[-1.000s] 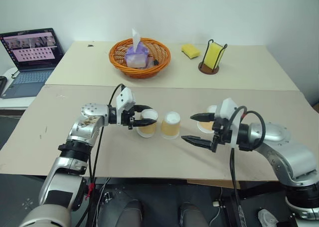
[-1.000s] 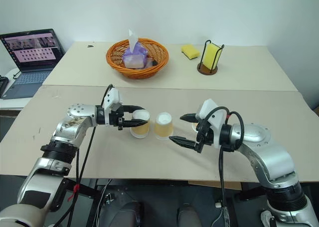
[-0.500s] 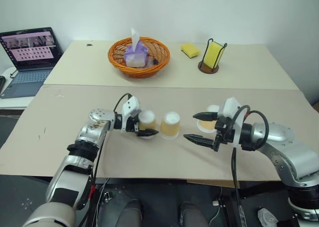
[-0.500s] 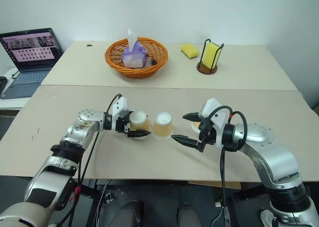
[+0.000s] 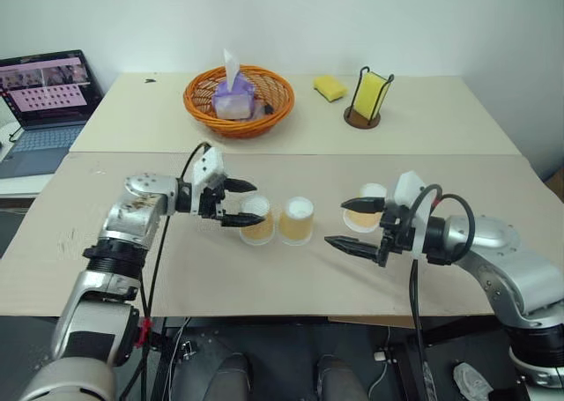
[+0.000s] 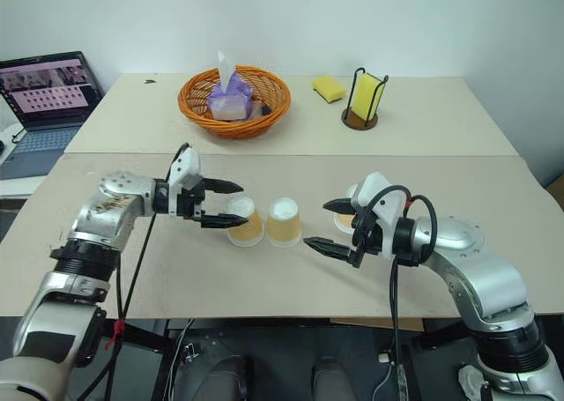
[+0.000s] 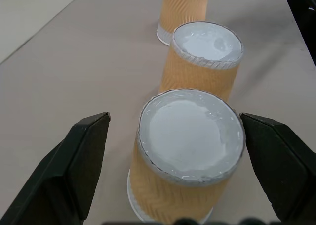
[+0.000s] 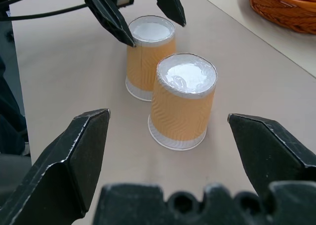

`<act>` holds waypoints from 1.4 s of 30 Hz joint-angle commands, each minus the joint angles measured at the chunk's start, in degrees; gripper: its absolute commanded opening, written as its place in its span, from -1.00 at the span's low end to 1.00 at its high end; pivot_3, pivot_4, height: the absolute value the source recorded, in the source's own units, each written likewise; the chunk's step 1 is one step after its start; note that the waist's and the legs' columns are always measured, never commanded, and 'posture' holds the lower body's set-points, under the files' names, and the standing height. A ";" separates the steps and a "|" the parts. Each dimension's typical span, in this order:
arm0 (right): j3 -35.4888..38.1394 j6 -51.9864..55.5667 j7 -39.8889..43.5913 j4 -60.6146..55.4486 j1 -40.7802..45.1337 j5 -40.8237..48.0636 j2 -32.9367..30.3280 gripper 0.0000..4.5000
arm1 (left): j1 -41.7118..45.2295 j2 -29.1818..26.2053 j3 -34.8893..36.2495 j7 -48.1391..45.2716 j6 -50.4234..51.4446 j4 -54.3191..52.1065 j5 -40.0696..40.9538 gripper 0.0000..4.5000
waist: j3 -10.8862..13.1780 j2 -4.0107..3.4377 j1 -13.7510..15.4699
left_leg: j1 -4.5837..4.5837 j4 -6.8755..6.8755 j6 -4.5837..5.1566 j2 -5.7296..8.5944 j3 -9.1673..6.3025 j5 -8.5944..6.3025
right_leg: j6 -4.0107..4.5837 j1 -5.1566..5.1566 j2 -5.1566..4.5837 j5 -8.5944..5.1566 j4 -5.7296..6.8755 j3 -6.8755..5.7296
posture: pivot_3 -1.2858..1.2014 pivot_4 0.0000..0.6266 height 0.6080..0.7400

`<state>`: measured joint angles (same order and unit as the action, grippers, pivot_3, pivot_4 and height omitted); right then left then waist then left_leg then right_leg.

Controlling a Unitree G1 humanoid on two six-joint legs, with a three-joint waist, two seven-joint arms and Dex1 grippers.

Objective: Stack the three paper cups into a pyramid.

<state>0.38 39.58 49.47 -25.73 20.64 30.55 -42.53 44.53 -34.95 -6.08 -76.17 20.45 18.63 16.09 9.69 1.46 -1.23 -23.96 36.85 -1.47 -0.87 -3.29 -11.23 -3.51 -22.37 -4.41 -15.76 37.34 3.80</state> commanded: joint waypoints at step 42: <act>1.83 -21.65 9.34 42.81 13.50 -12.21 4.32 1.00 | -2.58 -17.50 9.19 -4.36 18.34 -16.46 15.80 0.98 | 0.13 -0.03 -1.35 | 0.14 -0.05 0.00 -0.05 0.11 0.00 | -0.01 -0.04 0.02 -0.06 0.22 0.10 | 0.03 -0.52 1.00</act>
<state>1.76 19.15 58.71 17.27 32.38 18.64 -38.45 41.60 -51.53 2.72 -80.41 39.97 3.07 31.95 9.82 1.42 -2.58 -23.82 36.79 -1.46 -0.92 -3.18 -11.23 -3.52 -22.42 -4.38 -15.82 37.57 3.89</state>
